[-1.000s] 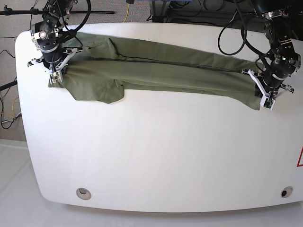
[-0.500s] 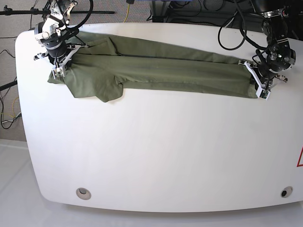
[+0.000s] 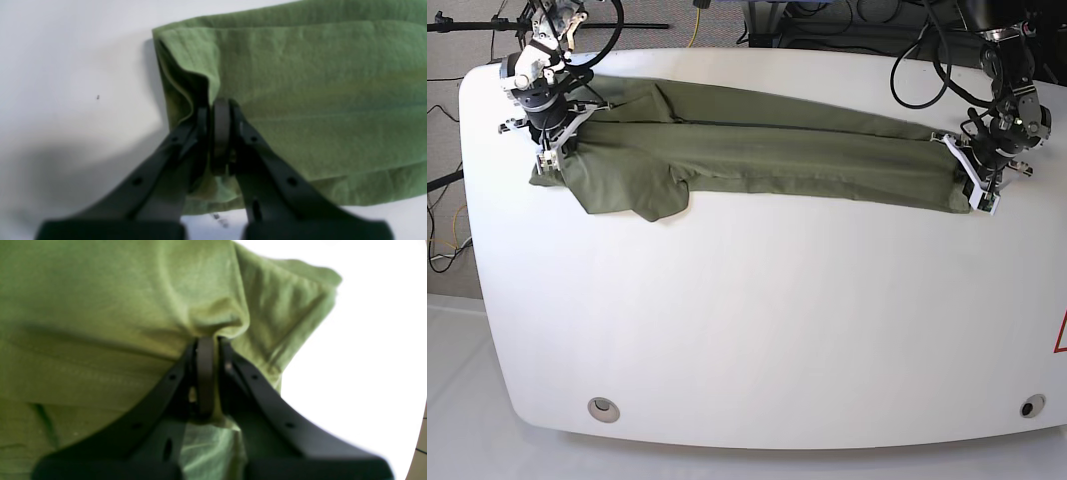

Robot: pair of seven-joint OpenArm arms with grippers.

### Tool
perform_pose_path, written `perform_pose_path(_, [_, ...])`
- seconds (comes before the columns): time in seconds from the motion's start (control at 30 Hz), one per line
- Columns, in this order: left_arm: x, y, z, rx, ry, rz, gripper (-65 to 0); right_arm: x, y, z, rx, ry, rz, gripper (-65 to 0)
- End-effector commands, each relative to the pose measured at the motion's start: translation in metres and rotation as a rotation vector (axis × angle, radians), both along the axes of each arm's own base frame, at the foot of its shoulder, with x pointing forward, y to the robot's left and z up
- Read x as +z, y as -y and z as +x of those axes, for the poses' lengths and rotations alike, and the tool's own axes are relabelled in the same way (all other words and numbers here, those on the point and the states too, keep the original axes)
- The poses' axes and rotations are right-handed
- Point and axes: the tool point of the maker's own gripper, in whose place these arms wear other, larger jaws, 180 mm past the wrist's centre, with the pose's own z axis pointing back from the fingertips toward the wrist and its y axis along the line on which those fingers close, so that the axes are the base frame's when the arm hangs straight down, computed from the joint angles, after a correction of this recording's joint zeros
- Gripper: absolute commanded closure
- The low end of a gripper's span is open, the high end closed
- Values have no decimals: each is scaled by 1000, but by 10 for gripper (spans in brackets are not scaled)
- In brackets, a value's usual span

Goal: Fold the T-shirt properly
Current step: 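Lower the folded hem onto the shirt with both grippers, then open the left gripper and move it back to the folded edge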

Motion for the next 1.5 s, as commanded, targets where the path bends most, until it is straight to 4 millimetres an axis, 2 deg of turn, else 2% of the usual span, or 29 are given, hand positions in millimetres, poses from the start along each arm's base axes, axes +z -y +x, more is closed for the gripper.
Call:
perform_pose_path(0.0, [16,-7,16,1,52,21,0,1,5,1,0,-20,-25,-9])
perform_pose_path(0.07, [18,-7,19,2,60,22,0,1,5,3,2,-17,-25,-42])
perform_pose_path(0.13, [20,-9,22,2,61,36,0,2,5,4,2,-14,-25,-103])
perform_pose_path(0.23, [22,-15,26,5,60,80,-61,6,4,11,3,3,-24,-209])
perform_pose_path(0.33, [27,-21,33,17,67,122,-183,7,4,17,2,13,-21,-310])
perform_pose_path(0.43, [29,-20,37,24,76,122,-298,4,2,21,2,12,-9,-363])
perform_pose_path(0.5, [31,-18,40,26,85,115,-363,1,-3,27,15,13,4,-368])
perform_pose_path(0.57, [32,-18,42,26,91,114,-394,-2,-6,32,33,4,4,-360])
perform_pose_path(0.8, [32,-16,43,24,94,110,-393,-22,-25,47,105,-60,8,-358])
perform_pose_path(0.97, [38,-15,52,25,115,108,-393,-30,-31,57,115,-64,20,-359])
perform_pose_path(1.17, [25,-18,54,44,82,81,-393,-36,-41,70,131,-40,39,-360])
perform_pose_path(1.47, [15,-20,65,59,111,30,-393,-43,-41,79,144,-45,32,-359])
